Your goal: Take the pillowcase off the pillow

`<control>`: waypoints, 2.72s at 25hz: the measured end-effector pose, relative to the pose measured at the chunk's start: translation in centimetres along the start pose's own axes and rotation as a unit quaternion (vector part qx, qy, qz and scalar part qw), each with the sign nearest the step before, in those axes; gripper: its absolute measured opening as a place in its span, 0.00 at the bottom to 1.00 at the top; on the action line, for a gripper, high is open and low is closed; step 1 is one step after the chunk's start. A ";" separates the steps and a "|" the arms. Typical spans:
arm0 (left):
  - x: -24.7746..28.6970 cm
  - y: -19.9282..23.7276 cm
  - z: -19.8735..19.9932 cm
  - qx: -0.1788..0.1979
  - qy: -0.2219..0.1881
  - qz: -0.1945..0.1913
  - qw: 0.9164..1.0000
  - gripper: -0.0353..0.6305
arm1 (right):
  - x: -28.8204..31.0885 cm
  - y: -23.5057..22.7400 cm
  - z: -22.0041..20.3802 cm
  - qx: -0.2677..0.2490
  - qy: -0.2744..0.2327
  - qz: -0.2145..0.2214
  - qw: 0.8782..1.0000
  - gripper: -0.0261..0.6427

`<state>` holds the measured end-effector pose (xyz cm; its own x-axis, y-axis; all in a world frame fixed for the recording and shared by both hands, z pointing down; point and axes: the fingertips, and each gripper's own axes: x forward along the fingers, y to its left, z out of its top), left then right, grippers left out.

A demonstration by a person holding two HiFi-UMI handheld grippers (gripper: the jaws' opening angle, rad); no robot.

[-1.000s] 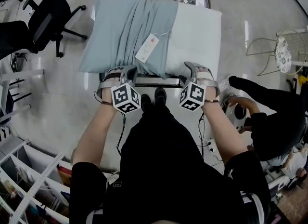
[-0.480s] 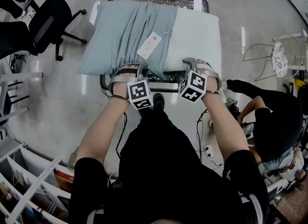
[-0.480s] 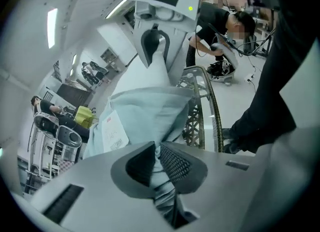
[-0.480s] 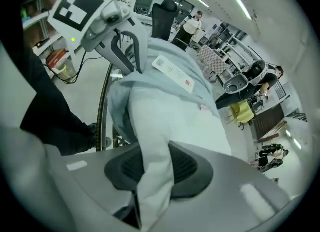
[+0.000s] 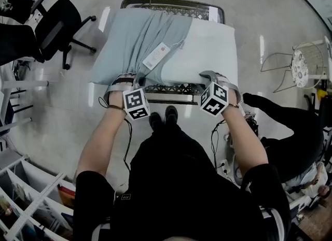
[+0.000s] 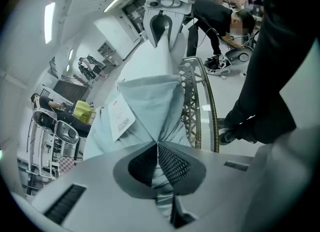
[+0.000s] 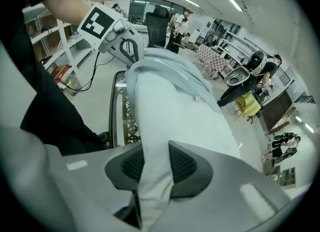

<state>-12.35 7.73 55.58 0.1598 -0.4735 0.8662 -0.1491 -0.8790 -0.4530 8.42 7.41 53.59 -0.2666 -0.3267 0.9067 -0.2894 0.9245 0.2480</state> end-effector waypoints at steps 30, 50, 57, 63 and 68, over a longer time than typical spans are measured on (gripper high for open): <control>0.3 -5.1 -14.5 -0.144 0.055 -0.020 0.988 0.38 | 2.5 -0.5 -8.4 0.105 0.088 -0.063 0.989 0.22; -0.9 -2.3 -24.7 -0.111 0.128 -0.023 0.985 0.07 | 2.4 1.0 -9.4 0.111 0.075 -0.050 0.990 0.22; -2.2 -3.5 -23.7 -0.206 0.084 -0.026 0.975 0.07 | 2.5 1.9 -9.9 0.090 0.095 -0.039 0.991 0.26; -4.0 2.5 -19.0 -0.295 -0.007 -0.033 0.955 0.24 | 0.2 1.2 -7.8 0.047 0.083 0.011 0.995 0.41; -5.1 7.4 -13.4 -0.299 -0.082 -0.102 0.945 0.32 | -2.0 -1.3 -5.3 0.053 0.033 0.107 0.992 0.40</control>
<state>-27.32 4.37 50.67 0.3864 -0.3437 0.8559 -0.6168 -0.7862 -0.0373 14.15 7.92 53.31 -0.2735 -0.1081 0.9558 -0.3289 0.9443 0.0127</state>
